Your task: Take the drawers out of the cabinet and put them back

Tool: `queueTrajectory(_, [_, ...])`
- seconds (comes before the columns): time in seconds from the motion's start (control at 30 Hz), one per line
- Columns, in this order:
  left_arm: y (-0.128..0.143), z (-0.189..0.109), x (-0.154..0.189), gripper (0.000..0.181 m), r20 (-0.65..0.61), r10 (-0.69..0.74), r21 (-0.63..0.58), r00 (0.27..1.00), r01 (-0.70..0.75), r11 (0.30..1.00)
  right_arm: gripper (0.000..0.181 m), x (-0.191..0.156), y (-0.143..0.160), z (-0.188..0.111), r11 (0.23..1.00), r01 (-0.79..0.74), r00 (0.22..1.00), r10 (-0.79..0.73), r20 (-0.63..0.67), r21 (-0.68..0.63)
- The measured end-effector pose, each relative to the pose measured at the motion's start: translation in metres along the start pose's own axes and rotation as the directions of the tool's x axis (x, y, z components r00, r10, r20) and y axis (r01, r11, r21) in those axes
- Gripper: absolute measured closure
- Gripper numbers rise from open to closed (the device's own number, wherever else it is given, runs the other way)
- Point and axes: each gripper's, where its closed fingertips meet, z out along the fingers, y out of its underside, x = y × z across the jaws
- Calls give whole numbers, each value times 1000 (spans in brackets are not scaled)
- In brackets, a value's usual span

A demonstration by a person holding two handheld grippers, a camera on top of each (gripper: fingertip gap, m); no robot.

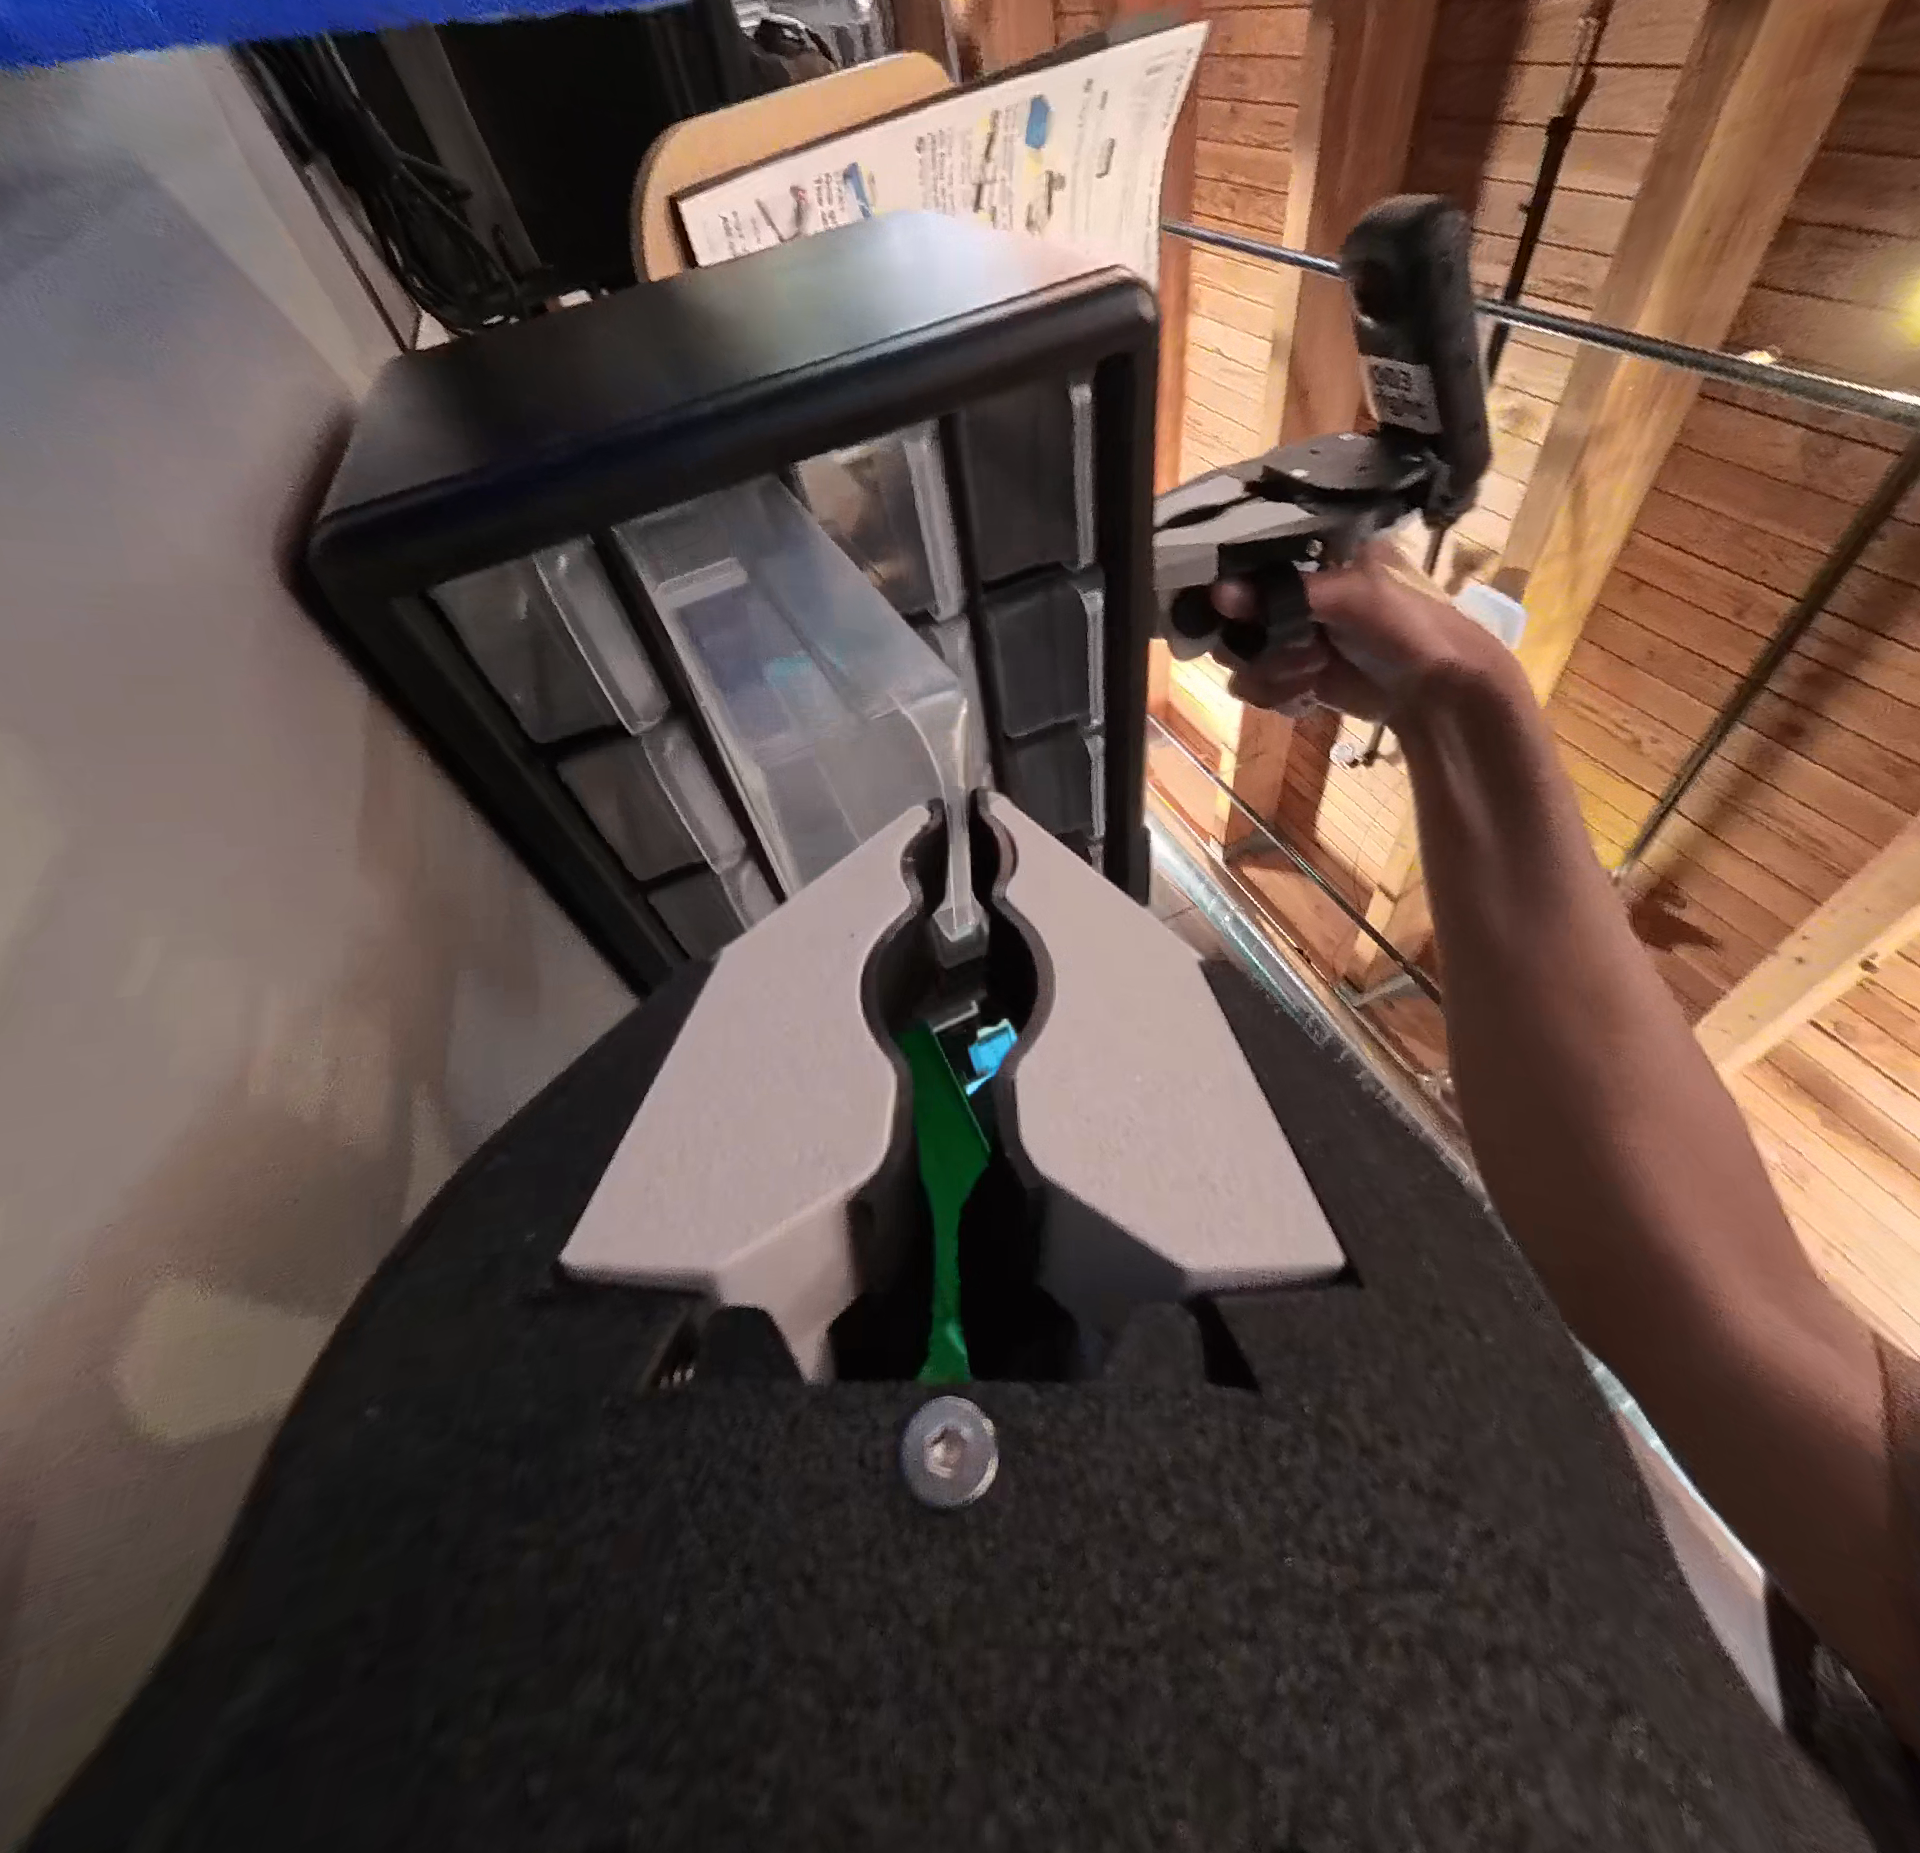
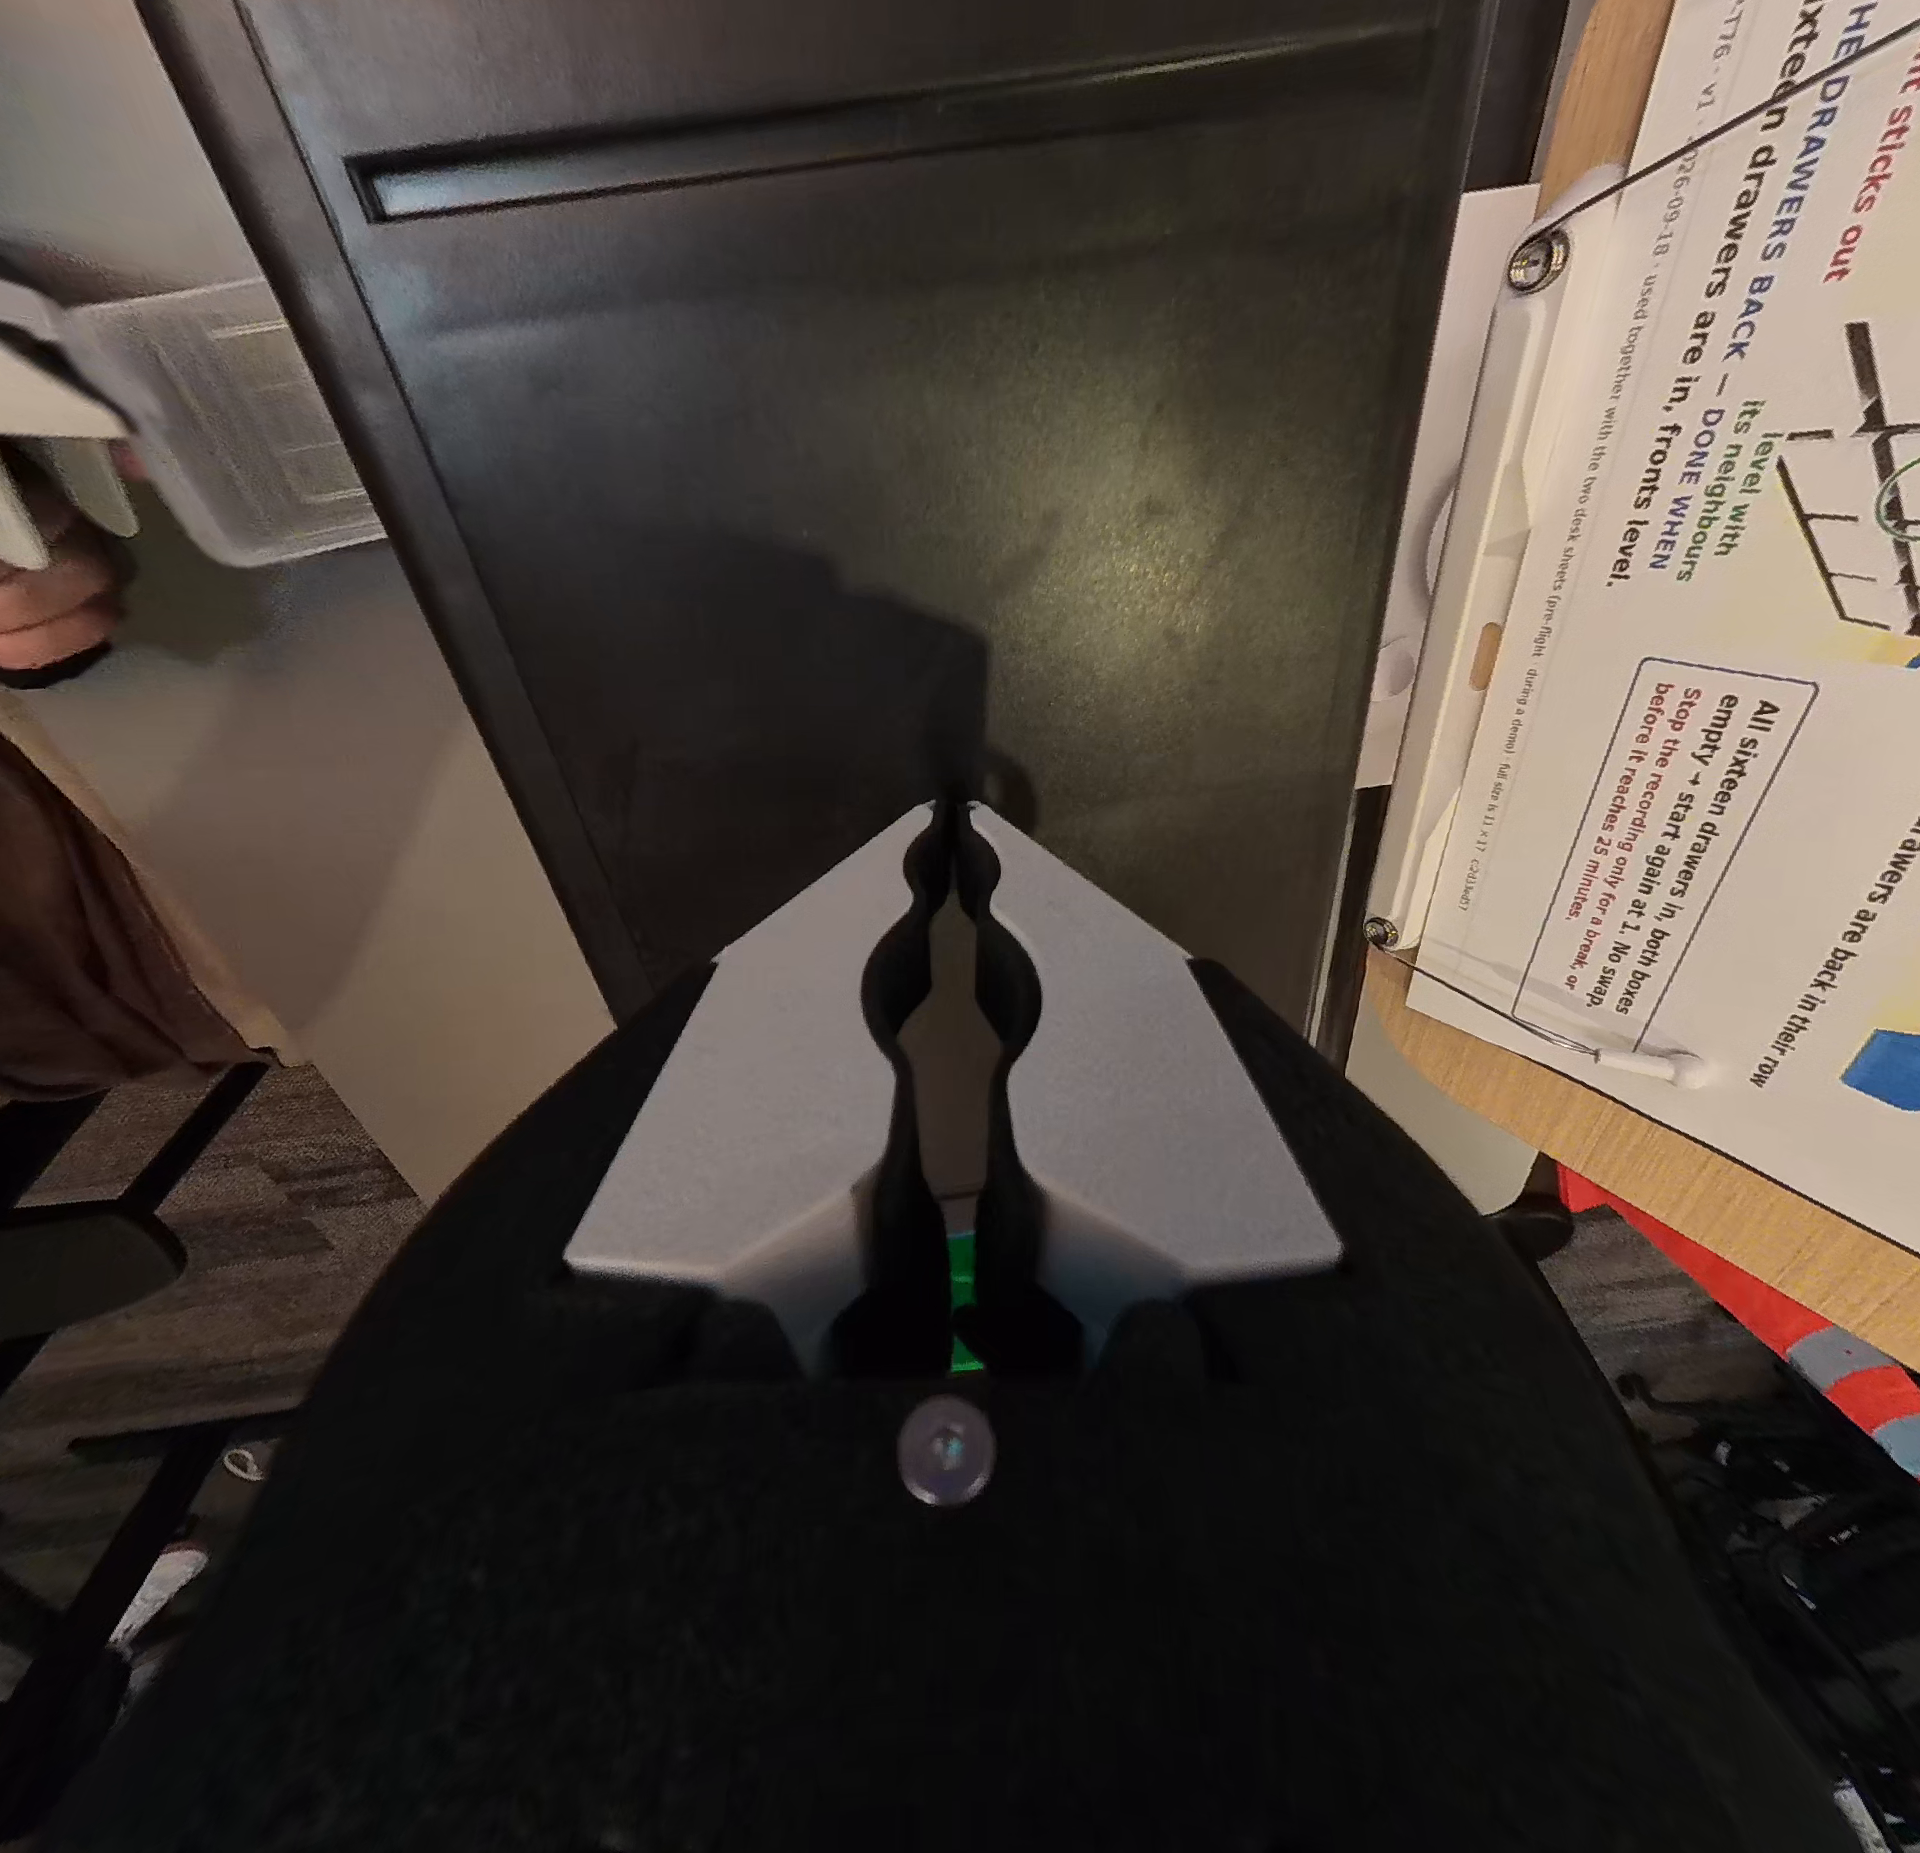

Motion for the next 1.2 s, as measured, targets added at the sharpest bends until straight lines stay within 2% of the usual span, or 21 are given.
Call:
queueTrajectory(0.23, [-2, -25, 31, 181, -43, 30, -35, 999, -31, 999, 181, 0, 0, 0, 1000, -10, 1000, 10, -3, 1])
queueTrajectory(0.43, [2, -42, 45, 181, -58, -57, -108, 997, 51, 993, 181, 0, 0, 0, 1000, -10, 1000, 10, -4, -10])
queueTrajectory(0.57, [7, -50, 36, 181, -33, -140, -139, 990, 134, 981, 181, 0, 0, 0, 1000, -10, 1000, 10, -7, -14])
queueTrajectory(0.7, [-7, -58, 18, 181, 4, -147, -113, 989, 147, 983, 181, 0, 0, 0, 1000, -5, 1000, 5, -9, -10])
queueTrajectory(0.83, [-3, -62, 7, 181, 62, -207, -168, 976, 214, 962, 181, 0, 0, 0, 1000, -13, 1000, 13, 4, 3])
queueTrajectory(1.0, [11, -79, 1, 180, 163, -272, -312, 948, 311, 897, 181, 0, 0, 0, 1000, -11, 1000, 11, 8, 12])
queueTrajectory(1.2, [18, -113, -18, 175, 349, -31, -488, 937, 210, 848, 181, 0, 0, 0, 1000, -7, 1000, 7, 7, -6])
